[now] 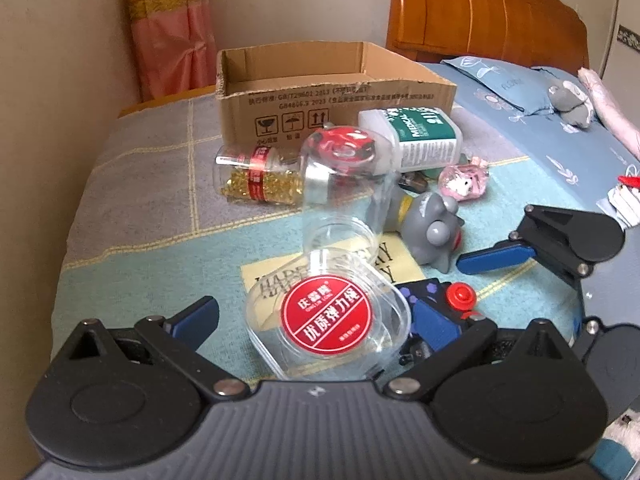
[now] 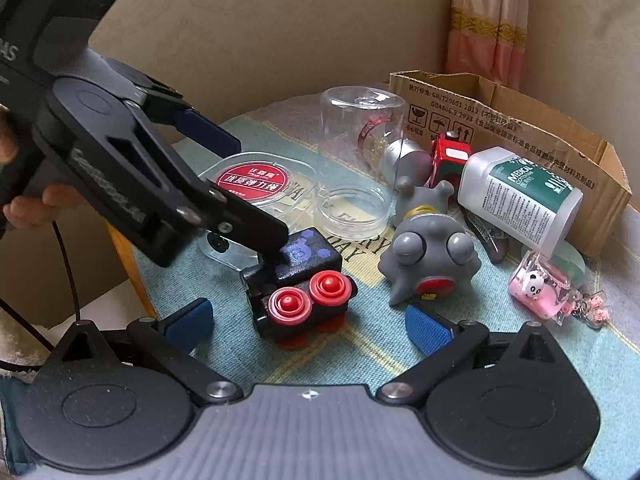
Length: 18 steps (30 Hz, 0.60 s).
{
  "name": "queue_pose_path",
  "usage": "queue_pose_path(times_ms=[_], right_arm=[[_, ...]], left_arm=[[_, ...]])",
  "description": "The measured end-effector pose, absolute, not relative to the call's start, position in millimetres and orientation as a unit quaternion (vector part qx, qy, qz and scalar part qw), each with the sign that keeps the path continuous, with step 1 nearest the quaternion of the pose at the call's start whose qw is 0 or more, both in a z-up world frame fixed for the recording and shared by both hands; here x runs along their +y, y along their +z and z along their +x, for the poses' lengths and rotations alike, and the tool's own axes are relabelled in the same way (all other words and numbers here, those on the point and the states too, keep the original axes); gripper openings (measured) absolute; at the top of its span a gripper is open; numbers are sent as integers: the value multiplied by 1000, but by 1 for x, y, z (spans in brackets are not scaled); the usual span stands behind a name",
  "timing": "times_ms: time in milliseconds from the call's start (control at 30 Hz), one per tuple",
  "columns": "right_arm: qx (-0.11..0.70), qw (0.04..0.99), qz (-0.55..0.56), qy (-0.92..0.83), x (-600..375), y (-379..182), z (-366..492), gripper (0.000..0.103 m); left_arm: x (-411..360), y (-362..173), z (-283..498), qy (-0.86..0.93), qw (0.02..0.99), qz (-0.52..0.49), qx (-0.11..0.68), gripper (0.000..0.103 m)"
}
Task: Organize rigid objects
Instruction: 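Move the right tool toward the black toy block while the left tool approaches the red-labeled clear container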
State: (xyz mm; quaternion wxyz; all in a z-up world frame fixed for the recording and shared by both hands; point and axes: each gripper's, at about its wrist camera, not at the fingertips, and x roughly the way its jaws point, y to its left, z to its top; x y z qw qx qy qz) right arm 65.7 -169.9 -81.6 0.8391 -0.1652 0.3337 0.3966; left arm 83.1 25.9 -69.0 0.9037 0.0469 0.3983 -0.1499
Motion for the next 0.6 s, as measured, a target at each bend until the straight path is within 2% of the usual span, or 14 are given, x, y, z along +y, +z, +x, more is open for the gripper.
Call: queue_pose_path(times_ms=[367,600], right_arm=[[336,829,-168,414,-166,-81,68,103],[329,809,-184,451,-150,-80,66,103]], left_arm=[[63,-69,74,-95,904,21,416,102],[49,-75,85,-98,903,17,418,102]])
